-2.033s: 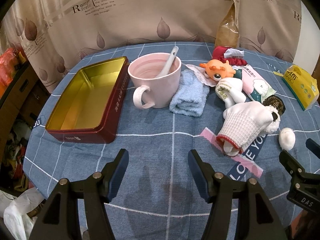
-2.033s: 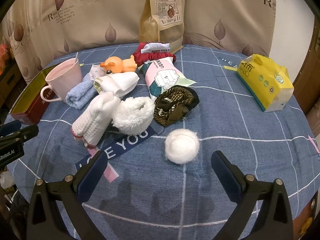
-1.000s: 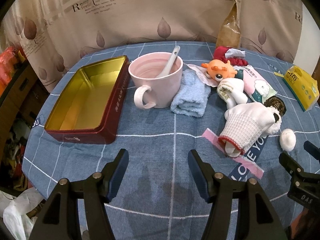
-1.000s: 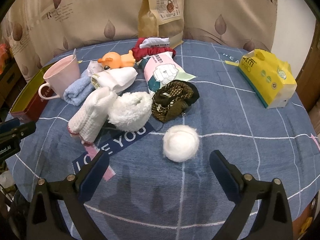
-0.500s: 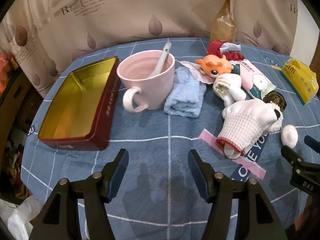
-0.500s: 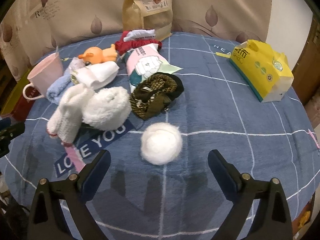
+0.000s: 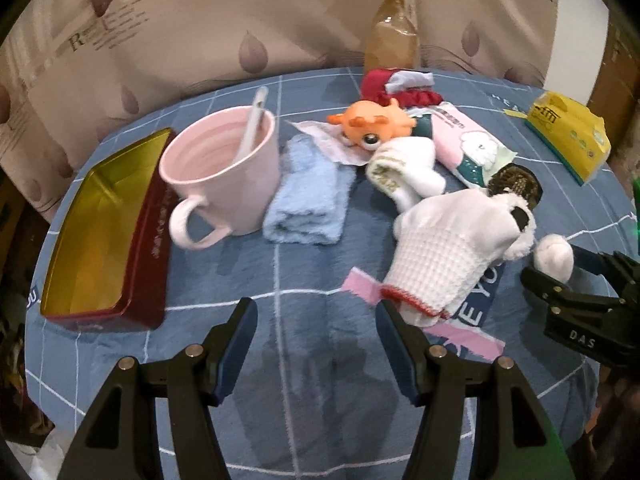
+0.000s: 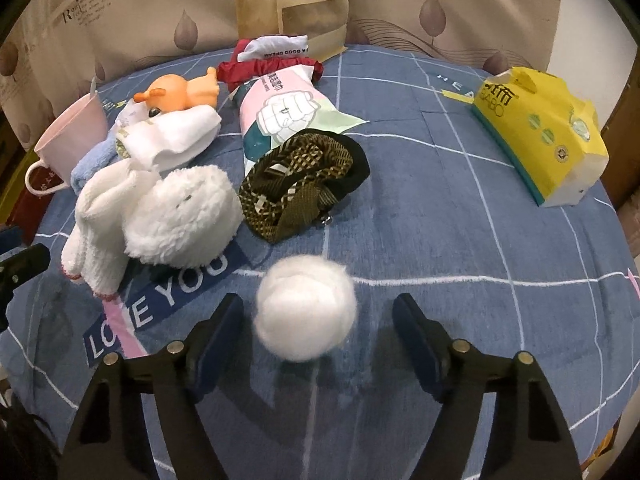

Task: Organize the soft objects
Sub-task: 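Grasp the white pompom ball with the right gripper while the left gripper grasps the white knit glove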

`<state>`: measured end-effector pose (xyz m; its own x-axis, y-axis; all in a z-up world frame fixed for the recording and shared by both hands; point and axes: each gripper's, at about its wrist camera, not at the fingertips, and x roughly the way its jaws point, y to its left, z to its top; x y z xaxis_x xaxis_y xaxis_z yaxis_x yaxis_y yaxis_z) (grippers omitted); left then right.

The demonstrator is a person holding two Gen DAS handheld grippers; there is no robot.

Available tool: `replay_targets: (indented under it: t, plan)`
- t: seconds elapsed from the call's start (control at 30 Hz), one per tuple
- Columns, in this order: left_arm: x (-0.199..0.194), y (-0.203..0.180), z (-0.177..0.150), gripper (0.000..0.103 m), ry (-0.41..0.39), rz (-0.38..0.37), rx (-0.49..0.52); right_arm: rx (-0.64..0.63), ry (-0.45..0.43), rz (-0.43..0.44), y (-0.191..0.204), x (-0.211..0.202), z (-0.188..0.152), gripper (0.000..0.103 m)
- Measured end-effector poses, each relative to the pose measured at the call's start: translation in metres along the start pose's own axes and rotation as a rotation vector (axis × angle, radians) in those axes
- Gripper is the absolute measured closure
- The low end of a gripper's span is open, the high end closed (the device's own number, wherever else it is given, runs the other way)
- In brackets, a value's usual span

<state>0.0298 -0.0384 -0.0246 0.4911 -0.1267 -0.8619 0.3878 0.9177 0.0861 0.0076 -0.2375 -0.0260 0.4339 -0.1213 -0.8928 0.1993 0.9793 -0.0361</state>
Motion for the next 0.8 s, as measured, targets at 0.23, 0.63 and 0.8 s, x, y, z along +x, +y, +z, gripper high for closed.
replay_targets:
  t: [0.23,0.63,0.8]
  plan:
    - [0.005,-0.02,0.006,0.04,-0.007,-0.035,0.074,0.011,-0.025,0.018,-0.004,0.001,0.001,0.054]
    - [-0.003,-0.04,0.009,0.04,-0.035,-0.108,0.16,0.06,-0.029,0.096,-0.013,-0.004,0.002,0.076]
    - [-0.007,-0.055,0.01,0.039,-0.035,-0.144,0.204,0.056,-0.042,0.11,-0.013,-0.008,0.002,0.077]
